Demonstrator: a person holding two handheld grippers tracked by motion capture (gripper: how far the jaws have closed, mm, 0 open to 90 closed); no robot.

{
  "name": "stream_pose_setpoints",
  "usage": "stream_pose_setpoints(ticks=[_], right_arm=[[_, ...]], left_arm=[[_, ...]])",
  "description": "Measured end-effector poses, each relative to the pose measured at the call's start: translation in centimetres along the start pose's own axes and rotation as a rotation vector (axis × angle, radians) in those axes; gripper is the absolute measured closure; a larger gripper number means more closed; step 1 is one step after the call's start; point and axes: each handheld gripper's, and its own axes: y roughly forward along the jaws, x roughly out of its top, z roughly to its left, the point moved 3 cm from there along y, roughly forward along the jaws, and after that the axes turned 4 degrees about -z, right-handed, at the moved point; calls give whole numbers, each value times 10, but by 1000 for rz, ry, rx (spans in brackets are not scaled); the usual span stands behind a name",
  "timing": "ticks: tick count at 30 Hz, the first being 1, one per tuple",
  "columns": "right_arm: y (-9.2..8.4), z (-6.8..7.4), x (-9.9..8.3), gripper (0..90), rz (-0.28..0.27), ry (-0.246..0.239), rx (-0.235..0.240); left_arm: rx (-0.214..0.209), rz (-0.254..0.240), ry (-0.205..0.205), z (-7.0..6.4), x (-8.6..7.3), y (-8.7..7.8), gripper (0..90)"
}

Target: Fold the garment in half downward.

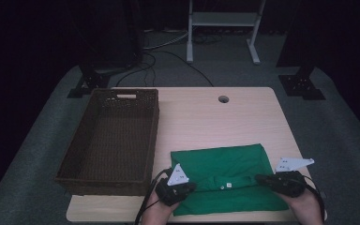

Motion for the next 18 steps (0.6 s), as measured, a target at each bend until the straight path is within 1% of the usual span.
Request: stream_pose_setpoints(ticks=[2,5,6,9,12,14,16,18], right_arm=[[2,1,-4,886,15,6,8],[6,3,-10,886,40,10,19],[8,3,-13,886,50,15,25],[14,5,-18,886,82,15,31],[18,7,-22,885,113,16,34],[18,9,-23,886,112,22,40],[18,10,-24,886,115,29,49],[19,12,-24,886,117,23,50]], left_arm=[[-12,15,-7,-1,-5,3,872],[-20,42,-8,-2,-10,6,870],[-22,49,-6,-2,-11,7,869],[-18,94,7,-4,-15,11,866],[-4,112,28,-4,-14,12,865],[37,128,68,-4,-13,12,865],[53,131,77,-1,-13,13,864],[73,129,89,1,-12,13,854]])
